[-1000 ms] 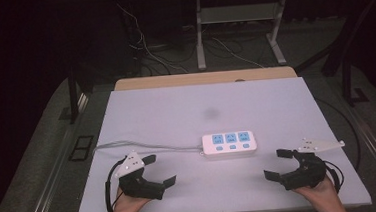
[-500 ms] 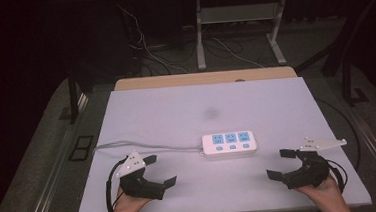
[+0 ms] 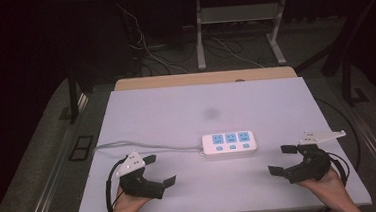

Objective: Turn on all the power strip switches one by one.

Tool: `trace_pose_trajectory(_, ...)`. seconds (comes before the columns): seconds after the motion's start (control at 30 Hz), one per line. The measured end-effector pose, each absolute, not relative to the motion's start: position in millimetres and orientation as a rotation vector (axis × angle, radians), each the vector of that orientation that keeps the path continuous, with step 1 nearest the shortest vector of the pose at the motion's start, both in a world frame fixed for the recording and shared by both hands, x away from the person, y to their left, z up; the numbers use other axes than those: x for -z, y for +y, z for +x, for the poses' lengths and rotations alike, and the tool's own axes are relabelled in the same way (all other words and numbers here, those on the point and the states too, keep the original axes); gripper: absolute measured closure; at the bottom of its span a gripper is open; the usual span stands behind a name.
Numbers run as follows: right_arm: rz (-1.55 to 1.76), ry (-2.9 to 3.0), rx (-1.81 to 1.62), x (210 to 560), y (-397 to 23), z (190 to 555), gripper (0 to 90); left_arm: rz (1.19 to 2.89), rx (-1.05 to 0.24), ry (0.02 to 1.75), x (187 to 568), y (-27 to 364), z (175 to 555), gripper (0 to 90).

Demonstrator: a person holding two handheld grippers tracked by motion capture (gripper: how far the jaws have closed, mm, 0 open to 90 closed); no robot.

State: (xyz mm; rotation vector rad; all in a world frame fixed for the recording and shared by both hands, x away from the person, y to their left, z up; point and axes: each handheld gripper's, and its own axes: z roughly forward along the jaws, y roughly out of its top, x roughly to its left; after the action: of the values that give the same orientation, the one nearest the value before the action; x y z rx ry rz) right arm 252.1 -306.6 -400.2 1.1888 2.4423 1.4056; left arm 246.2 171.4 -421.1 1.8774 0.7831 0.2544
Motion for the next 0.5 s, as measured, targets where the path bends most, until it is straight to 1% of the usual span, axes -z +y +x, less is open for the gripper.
trace_pose_trajectory(0.5,1.175,2.491,-1.336,389,-309,270,0.9,1.874,-0.254,0.786,421,172,246,0.0)
